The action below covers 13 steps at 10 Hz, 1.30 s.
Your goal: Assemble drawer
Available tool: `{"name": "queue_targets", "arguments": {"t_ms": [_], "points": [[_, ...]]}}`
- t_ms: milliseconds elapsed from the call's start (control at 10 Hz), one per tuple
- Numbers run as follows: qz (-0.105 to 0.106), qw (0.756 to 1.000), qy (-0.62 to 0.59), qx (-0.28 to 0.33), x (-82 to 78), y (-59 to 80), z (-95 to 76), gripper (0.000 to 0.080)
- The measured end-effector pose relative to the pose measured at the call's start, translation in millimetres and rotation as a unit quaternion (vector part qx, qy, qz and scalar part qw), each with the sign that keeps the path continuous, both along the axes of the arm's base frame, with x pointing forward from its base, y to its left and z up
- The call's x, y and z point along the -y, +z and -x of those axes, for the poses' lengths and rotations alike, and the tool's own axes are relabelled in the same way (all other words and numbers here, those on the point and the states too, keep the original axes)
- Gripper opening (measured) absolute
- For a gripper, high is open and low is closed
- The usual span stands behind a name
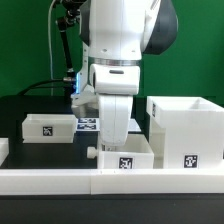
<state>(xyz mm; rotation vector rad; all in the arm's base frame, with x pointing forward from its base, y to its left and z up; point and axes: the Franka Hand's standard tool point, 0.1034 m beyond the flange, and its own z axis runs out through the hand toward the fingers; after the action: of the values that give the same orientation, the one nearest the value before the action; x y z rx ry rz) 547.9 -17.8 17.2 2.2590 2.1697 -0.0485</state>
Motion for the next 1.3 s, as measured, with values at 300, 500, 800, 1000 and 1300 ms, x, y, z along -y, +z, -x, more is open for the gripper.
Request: {"name": "queue_targets", "arguments": {"t_ms": [300, 500, 800, 1000, 1300], "points": [[-0.002, 1.0, 0.008, -0.004, -9.2, -1.4, 1.4, 0.0041], [-0.004, 1.0, 0.012, -0.003, -14.0, -1.5, 1.3, 0.0041], [-0.004, 1.0, 0.01, -0.004, -12.7, -2.5, 1.9, 0.0041], [-0.004, 1.0, 0.009, -0.005, -13.5, -3.2, 2.5, 0.0041], [-0.006, 1.0, 0.009, -0.006, -21.7, -4.1, 4.0, 0.0041]]}}
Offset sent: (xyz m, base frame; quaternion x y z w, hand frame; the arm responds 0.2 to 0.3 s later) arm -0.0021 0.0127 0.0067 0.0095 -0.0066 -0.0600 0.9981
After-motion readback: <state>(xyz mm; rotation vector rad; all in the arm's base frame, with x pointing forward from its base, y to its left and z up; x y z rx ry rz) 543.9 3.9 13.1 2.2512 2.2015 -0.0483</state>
